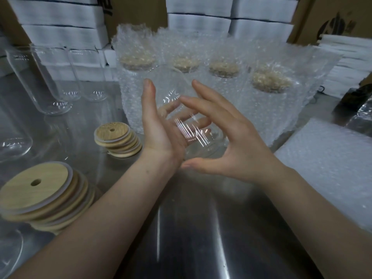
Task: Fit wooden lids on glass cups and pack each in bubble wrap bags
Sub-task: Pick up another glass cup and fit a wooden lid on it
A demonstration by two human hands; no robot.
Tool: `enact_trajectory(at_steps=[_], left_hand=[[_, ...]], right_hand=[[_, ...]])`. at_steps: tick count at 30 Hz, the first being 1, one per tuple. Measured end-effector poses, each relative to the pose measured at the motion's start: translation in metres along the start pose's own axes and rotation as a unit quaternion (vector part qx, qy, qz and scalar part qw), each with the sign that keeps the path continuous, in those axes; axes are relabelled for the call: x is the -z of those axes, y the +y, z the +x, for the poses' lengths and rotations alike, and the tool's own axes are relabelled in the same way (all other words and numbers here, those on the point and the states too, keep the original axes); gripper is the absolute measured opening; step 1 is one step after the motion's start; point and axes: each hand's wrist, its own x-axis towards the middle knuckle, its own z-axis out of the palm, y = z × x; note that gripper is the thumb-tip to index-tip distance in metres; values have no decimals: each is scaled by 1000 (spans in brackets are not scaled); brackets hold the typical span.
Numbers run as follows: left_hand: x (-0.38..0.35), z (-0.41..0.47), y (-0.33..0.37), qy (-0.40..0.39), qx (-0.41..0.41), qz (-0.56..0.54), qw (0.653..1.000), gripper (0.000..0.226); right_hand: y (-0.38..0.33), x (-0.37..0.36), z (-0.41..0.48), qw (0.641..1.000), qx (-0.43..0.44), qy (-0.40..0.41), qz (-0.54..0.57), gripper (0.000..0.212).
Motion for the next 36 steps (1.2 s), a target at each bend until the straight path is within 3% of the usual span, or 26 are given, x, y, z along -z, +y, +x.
enact_trajectory(at_steps=[7,12,19,28,36], left_hand=[[0,1,-8,3,57,-44,997,86],[5,8,-11,0,70,-89,994,89],[14,12,-12,-7,78,-101,992,88],[20,13,-10,-96,131,-125,979,94],[19,11,-5,-91,136,-133,978,86]], right_hand=[[-1,-11,-3,996,-10,77,46,55],[-4,-9,1,986,-60,32,155,40],[5,8,3,954,-96,-87,271,40],[23,25,1,928,-104,-132,333,52],[14,16,2,969,-82,-94,215,71]])
